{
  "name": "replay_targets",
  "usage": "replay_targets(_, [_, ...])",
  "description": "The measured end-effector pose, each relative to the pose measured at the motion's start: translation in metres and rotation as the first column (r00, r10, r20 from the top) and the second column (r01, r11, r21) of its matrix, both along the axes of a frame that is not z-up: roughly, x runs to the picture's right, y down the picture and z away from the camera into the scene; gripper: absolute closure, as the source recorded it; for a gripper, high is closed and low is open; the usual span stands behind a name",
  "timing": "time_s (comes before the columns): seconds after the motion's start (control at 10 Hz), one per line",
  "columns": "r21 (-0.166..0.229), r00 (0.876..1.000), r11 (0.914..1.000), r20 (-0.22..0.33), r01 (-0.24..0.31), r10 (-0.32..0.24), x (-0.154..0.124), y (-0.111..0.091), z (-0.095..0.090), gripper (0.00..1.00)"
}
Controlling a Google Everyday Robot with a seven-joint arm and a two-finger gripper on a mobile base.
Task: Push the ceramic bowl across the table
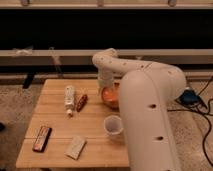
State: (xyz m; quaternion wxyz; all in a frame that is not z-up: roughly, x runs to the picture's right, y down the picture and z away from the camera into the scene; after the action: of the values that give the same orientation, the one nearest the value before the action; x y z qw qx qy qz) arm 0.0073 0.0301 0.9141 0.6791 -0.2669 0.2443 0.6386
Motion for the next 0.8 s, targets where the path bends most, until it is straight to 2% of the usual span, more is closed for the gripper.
replay_targets(0.1, [-0.004,1.000,1.0000,0.007,-0.002,0.002,-0.002,0.003,0.018,0.35])
replay_targets(0.2, [-0.007,1.000,0.9999,0.013,-0.008,0.008,-0.006,0.006,0.025,0.35])
replay_targets(0.8, [-0.014,0.997,0.9987,0.057,-0.049,0.050,-0.037,0.012,0.026,0.35])
